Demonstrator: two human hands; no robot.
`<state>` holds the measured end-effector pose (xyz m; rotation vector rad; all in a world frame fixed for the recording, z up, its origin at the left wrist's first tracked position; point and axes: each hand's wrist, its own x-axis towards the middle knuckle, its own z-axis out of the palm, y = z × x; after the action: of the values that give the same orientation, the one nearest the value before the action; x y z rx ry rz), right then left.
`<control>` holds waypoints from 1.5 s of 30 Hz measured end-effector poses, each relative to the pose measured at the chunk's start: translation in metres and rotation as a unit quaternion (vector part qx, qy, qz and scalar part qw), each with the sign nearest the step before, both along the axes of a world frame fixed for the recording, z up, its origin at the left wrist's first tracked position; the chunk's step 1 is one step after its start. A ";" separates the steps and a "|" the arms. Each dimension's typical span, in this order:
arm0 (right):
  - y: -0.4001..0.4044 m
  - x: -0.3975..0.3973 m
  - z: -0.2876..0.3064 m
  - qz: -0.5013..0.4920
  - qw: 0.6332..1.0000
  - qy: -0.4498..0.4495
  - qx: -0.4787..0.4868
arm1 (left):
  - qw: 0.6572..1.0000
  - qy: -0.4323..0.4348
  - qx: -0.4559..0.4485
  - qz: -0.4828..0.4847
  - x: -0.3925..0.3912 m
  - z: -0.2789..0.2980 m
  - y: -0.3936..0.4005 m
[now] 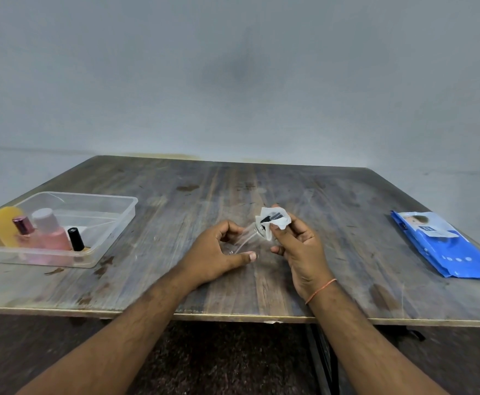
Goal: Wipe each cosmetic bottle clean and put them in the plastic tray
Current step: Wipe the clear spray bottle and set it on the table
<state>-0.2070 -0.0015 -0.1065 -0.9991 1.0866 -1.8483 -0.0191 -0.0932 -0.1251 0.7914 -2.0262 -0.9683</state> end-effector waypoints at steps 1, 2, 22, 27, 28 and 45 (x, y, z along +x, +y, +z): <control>0.000 0.000 0.000 0.000 1.000 0.002 -0.001 | 1.000 -0.003 -0.005 0.004 0.001 -0.001 -0.001; 0.000 0.001 0.000 0.000 1.000 0.003 -0.002 | 1.000 -0.003 -0.005 0.006 0.001 -0.002 -0.002; -0.005 -0.004 -0.002 -0.019 1.000 -0.011 -0.005 | 0.994 0.000 0.079 -0.081 -0.002 0.005 0.006; -0.006 -0.002 -0.004 -0.007 1.000 0.021 0.000 | 1.000 -0.007 0.009 0.006 0.000 -0.002 -0.003; -0.006 -0.001 -0.004 -0.005 1.000 0.023 0.001 | 1.000 -0.009 0.009 0.019 0.000 -0.002 -0.004; -0.008 -0.005 -0.004 -0.014 0.999 -0.029 -0.007 | 0.994 0.051 0.086 -0.038 -0.002 0.001 -0.001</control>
<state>-0.2120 -0.0091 -0.1108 -0.9365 1.0593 -1.8971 -0.0213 -0.0938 -0.1244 0.7440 -1.9152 -1.2160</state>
